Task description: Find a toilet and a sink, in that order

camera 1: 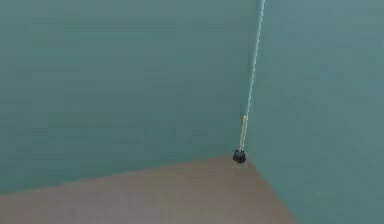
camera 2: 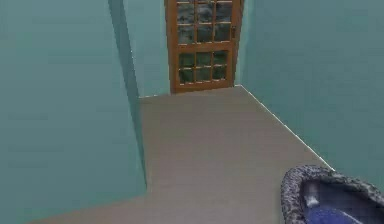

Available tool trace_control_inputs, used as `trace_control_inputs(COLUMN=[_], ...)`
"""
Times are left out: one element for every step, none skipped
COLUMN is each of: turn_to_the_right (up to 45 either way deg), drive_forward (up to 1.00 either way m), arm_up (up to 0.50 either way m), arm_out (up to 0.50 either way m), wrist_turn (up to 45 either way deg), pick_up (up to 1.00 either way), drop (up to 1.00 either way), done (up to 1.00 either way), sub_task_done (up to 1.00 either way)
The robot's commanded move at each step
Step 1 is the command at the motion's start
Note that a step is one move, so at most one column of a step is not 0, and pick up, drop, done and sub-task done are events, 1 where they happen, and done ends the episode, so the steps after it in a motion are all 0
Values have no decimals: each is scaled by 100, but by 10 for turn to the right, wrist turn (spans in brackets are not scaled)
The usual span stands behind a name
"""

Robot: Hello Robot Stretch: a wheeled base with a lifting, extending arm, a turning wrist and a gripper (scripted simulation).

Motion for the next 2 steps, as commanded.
trace_control_inputs(turn_to_the_right=[-450, -30], drive_forward=[0, 0], arm_up=[0, 0], arm_out=[0, 0], wrist_turn=[0, 0], pick_up=[0, 0], drop=[0, 0], done=[0, 0], sub_task_done=[0, 0])
